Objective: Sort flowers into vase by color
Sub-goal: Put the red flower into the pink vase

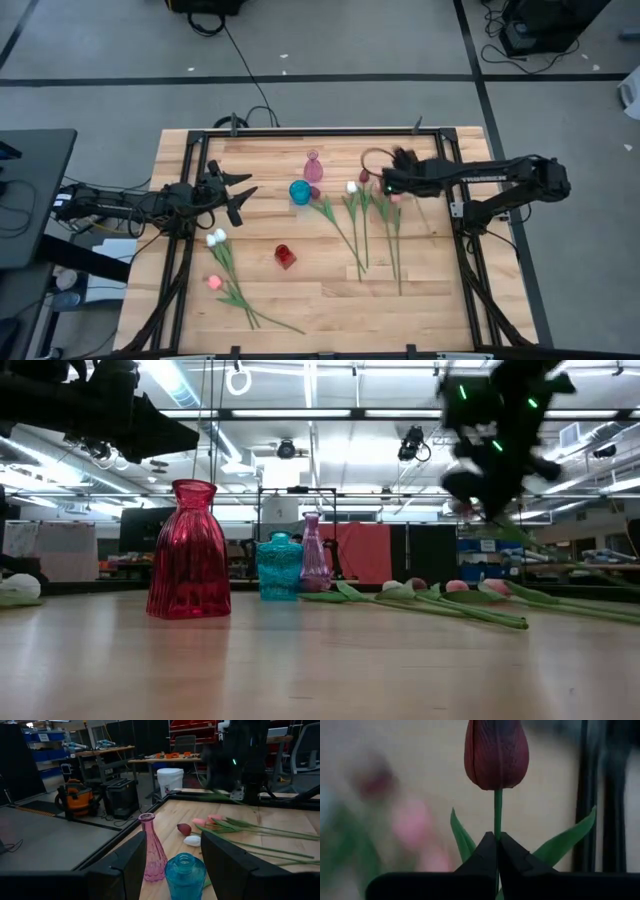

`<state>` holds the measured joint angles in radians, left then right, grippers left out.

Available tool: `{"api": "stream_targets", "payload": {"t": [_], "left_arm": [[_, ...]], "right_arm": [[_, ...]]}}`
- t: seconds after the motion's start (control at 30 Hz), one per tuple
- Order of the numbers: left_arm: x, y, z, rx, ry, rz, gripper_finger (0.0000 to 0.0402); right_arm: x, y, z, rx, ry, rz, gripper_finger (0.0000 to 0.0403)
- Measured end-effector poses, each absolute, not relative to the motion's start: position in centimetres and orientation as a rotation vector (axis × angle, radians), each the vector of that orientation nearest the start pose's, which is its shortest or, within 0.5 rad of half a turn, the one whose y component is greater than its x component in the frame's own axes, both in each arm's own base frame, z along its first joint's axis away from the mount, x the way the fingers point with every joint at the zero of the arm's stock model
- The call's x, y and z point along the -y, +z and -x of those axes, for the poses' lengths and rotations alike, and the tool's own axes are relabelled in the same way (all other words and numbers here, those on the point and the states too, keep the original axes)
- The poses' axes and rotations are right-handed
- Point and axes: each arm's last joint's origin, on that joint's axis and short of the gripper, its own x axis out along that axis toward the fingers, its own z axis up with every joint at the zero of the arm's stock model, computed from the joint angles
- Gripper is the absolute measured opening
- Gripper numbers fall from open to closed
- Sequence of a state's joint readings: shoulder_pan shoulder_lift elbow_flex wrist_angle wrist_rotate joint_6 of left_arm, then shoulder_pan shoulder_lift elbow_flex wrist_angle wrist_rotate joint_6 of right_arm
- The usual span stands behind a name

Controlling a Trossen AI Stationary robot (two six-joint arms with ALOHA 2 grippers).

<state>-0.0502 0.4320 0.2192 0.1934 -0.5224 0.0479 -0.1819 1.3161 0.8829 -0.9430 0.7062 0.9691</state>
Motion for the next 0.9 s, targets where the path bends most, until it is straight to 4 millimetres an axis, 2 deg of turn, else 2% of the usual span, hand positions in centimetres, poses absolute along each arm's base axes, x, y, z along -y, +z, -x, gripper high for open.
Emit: {"api": "stream_targets", "payload": {"t": [0.2,0.3,0.37,0.5,0.63,0.73,0.9], "left_arm": [[-0.8,22.0,-12.6,-0.025,0.472,-0.051,0.0192],[-0.8,22.0,-12.6,-0.021,0.472,-0.050,0.0192],[-0.8,22.0,-12.6,-0.015,0.472,-0.048,0.0192],[-0.8,22.0,-12.6,-0.017,0.469,-0.049,0.0192],[-0.8,22.0,-12.6,-0.017,0.469,-0.049,0.0192],[-0.8,22.0,-12.6,-0.020,0.469,-0.049,0.0192],[-0.8,21.9,-12.6,-0.026,0.469,-0.051,0.0192]], "right_arm": [[5.0,28.7,-27.4,-0.364,-1.007,-0.139,0.0014],[5.0,31.3,-29.3,-0.125,-0.812,-0.088,0.0014],[5.5,32.2,-30.0,-0.006,-0.749,-0.060,0.0014],[6.8,33.2,-30.9,0.175,-0.669,-0.009,0.0014],[8.1,32.8,-32.0,0.313,-0.599,-0.003,0.0015],[9.0,32.8,-32.3,0.354,-0.583,0.007,0.0015],[9.8,33.7,-32.5,0.379,-0.578,0.015,0.0016]]}}
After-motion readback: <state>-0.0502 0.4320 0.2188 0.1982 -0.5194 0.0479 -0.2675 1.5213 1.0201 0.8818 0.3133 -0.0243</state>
